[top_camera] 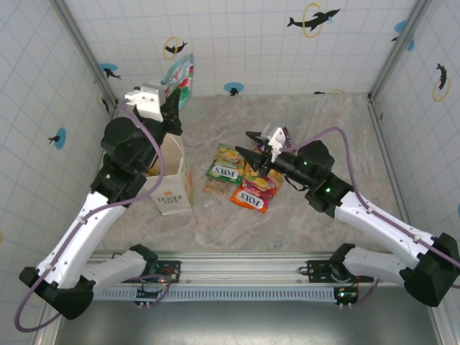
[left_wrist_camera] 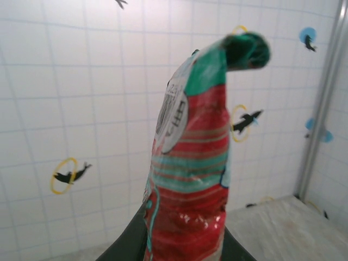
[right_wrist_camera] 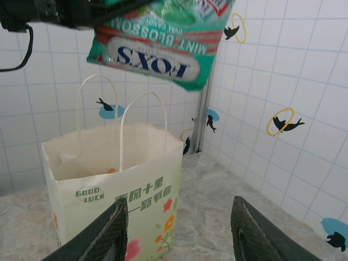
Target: Place the snacks into the paper bag
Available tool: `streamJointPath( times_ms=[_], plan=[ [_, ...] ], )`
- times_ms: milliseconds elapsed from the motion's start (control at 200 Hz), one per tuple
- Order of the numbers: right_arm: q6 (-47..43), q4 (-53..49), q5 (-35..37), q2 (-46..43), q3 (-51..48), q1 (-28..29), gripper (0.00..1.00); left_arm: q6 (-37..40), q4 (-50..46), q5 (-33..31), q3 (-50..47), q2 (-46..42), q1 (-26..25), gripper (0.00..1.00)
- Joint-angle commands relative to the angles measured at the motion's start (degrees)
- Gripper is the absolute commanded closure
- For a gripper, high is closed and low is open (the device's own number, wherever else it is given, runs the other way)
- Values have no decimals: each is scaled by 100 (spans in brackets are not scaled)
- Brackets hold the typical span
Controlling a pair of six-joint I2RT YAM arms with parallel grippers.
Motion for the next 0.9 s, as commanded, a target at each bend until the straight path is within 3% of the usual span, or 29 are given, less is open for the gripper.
streamJointPath(
  times_ms=[0, 155, 265, 440, 570, 786, 896],
  plan=[
    [59, 214, -29, 78, -80, 15, 48, 383, 921, -732, -77, -254, -25, 91],
    [95, 216, -51, 127, -119, 25, 48, 644, 622, -1765, -90, -294, -25, 90],
    [93, 199, -38, 135, -151, 29, 48, 493, 155, -2168, -186, -422, -25, 89],
    [93, 137, -53, 179, -149, 38, 48, -232, -1185, -2144, -206, -639, -29, 88],
    [111, 128, -64, 215, -157, 48, 48, -446, -1413, -2224, -582, -863, -31, 89],
    [137, 112, -87, 223, -189, 80, 48, -797, -2344, -2250, -325, -614, -32, 90],
    [161, 125, -67, 214, -224, 85, 48, -810, -2234, -2284, -596, -608, -29, 88]
  ],
)
